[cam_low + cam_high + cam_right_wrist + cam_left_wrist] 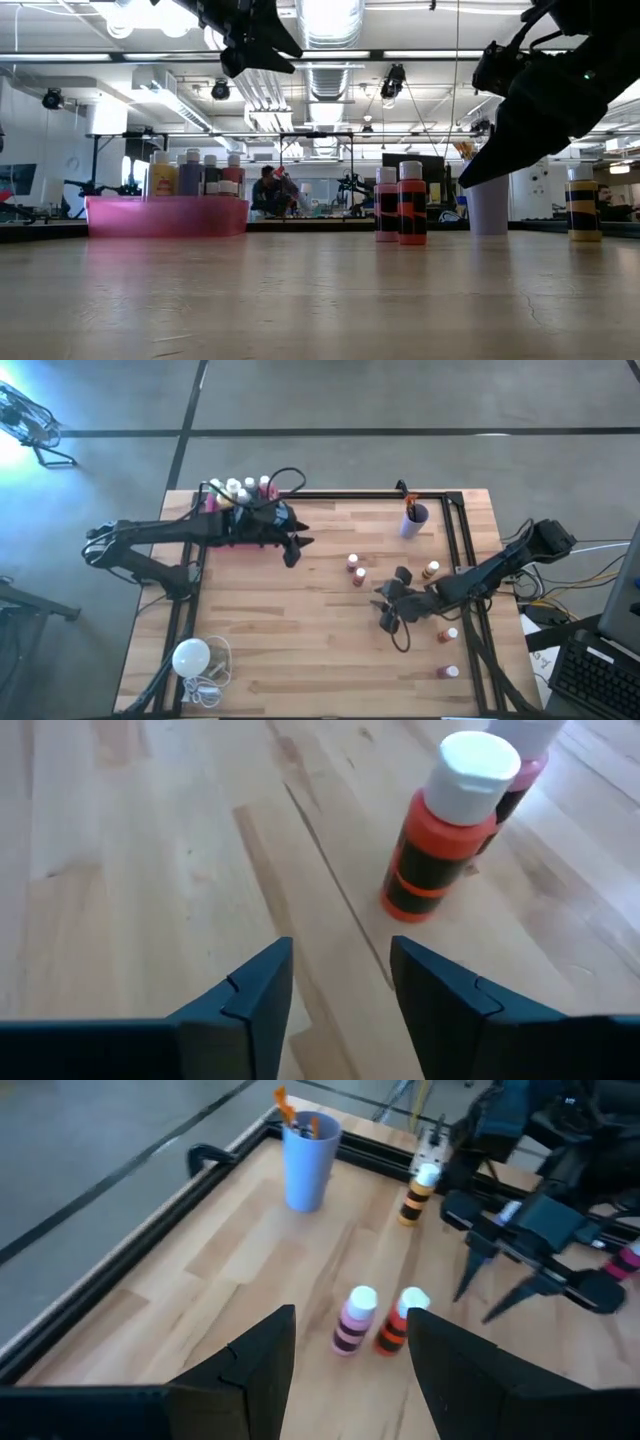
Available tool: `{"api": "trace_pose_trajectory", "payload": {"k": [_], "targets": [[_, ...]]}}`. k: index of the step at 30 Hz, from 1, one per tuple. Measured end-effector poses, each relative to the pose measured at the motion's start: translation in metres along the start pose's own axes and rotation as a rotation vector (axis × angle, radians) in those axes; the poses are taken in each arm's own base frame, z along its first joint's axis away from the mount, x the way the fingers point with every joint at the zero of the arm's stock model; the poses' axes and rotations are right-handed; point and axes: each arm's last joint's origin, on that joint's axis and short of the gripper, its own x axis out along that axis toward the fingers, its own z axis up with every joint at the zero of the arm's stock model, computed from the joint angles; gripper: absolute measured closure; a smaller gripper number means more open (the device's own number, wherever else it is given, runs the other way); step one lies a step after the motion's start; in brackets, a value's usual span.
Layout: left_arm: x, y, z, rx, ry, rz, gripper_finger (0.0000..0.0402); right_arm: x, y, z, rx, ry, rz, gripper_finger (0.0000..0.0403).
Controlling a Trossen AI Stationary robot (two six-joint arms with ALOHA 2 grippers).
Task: Pick & Place Paint Supplies
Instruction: Put the small orange paint bottle into the pink bin
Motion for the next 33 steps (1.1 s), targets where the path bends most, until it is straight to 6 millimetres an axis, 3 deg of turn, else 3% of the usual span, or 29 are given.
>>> {"api": "trace_pose_trajectory", "payload": {"k": [17, 33], "targets": [[0.000, 0.001, 0.001, -0.001, -0.010, 0.023, 0.0204, 0.012, -0.021, -0.001, 0.062, -0.013, -0.037, 0.0139], [0.000, 0.000, 0.002, -0.001, -0.021, 0.021, 0.0204, 0.017, -0.028, -0.017, 0.081, -0.069, 0.004, 0.0120]]}}
